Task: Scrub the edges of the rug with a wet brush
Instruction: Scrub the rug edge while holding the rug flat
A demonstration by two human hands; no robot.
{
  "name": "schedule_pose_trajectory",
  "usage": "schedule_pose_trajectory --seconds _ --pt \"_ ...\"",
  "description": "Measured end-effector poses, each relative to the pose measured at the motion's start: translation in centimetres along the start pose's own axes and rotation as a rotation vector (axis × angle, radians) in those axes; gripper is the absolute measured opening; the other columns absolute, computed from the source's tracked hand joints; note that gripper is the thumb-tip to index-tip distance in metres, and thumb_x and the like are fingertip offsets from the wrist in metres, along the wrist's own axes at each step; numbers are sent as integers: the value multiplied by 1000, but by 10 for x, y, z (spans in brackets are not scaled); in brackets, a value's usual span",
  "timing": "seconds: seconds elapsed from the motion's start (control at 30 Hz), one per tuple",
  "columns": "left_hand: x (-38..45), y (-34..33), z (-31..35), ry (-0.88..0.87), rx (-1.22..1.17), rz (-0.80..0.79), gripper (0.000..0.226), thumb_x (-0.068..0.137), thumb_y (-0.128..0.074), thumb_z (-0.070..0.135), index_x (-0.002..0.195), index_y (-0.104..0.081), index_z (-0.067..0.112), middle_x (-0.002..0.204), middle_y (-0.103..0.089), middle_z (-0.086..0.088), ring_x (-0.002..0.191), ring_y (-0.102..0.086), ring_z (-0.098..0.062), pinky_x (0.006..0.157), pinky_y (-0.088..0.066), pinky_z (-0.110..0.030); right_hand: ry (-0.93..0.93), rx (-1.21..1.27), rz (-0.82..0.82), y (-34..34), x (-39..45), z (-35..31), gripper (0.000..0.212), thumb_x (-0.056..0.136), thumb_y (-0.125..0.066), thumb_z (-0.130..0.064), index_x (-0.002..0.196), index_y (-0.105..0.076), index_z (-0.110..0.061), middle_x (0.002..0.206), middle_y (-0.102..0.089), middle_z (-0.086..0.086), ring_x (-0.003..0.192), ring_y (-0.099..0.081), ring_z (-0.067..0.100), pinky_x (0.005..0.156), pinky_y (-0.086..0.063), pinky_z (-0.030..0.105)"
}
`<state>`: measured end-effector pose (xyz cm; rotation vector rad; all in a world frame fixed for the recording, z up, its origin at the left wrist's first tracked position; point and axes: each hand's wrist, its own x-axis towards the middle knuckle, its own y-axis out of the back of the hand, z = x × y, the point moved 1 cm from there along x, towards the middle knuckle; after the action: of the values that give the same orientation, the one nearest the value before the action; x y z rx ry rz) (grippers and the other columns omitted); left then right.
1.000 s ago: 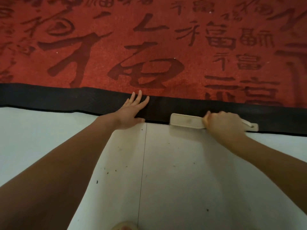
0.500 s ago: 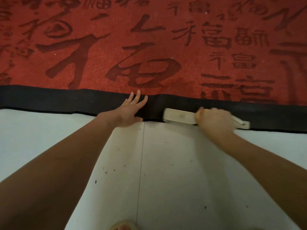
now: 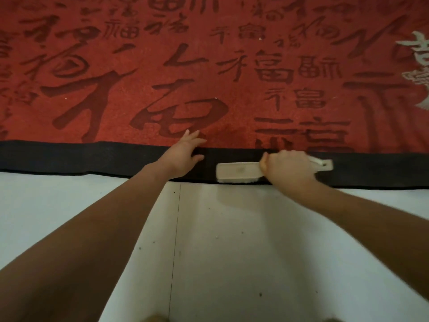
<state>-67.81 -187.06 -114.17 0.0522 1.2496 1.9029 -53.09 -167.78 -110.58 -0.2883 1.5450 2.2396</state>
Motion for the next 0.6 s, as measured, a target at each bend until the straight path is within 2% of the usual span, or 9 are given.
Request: schedule_pose_trajectory --seconds 0.07,0.13,0.17,0.27,0.33,0.4,0.47,0.5,0.6 --pt "8 -11 8 15 -65 -70 58 102 -49 17 155 -24 20 164 -1 -1 151 7 -19 120 -4 -34 80 90 52 -1 14 -46 40 99 -30 -10 134 -48 -15 109 -64 8 95 -64 29 64 -35 35" --pt "18 -21 8 76 -43 -97 62 104 -43 23 157 -11 21 164 9 -3 150 13 -25 120 0 -38 162 119 111 -9 25 -57 42 101 -32 -11 140 -43 -15 106 -65 8 92 -65 29 64 -37 35" --pt "21 -24 6 84 21 -113 65 105 -42 26 157 -5 21 163 14 -4 149 16 -28 120 2 -41 155 113 129 -19 26 -41 43 101 -31 -13 143 -39 -15 107 -65 8 93 -65 29 66 -38 35" --pt "23 -33 3 69 108 -162 79 101 -47 40 157 6 24 161 23 -4 147 22 -29 120 5 -42 48 -95 -78 -53 -6 32 46 103 -27 -19 149 -28 -16 114 -64 6 100 -64 27 75 -46 34" --pt "22 -40 5 92 124 -122 88 96 -49 51 156 9 26 160 26 -3 146 25 -29 119 8 -43 18 -164 -75 -65 -19 50 46 103 -26 -19 149 -25 -17 114 -64 3 98 -65 24 71 -45 32" --pt "25 -51 12 124 153 -65 92 94 -47 60 155 13 27 159 28 -3 146 26 -31 118 12 -45 26 -54 -14 -60 -4 28 44 100 -30 -18 142 -42 -19 100 -69 5 86 -67 26 65 -41 31" --pt "26 -55 15 145 180 -44 95 92 -46 64 154 15 29 159 30 -3 145 27 -31 117 13 -46 18 -17 248 -48 8 -8 29 88 -53 -17 110 -72 -22 63 -66 6 53 -64 25 52 -43 28" --pt "27 -54 14 154 176 -49 96 91 -48 65 154 15 29 159 30 -3 145 27 -31 118 12 -46 44 -1 321 -49 12 -13 24 81 -65 -16 102 -74 -20 55 -62 7 45 -60 25 48 -43 28" --pt "29 -50 10 172 179 -82 102 88 -53 65 154 15 30 159 31 -3 145 27 -31 119 11 -47 169 33 47 -63 -9 24 41 89 -64 -15 128 -57 -8 79 -69 13 68 -67 30 54 -39 32"
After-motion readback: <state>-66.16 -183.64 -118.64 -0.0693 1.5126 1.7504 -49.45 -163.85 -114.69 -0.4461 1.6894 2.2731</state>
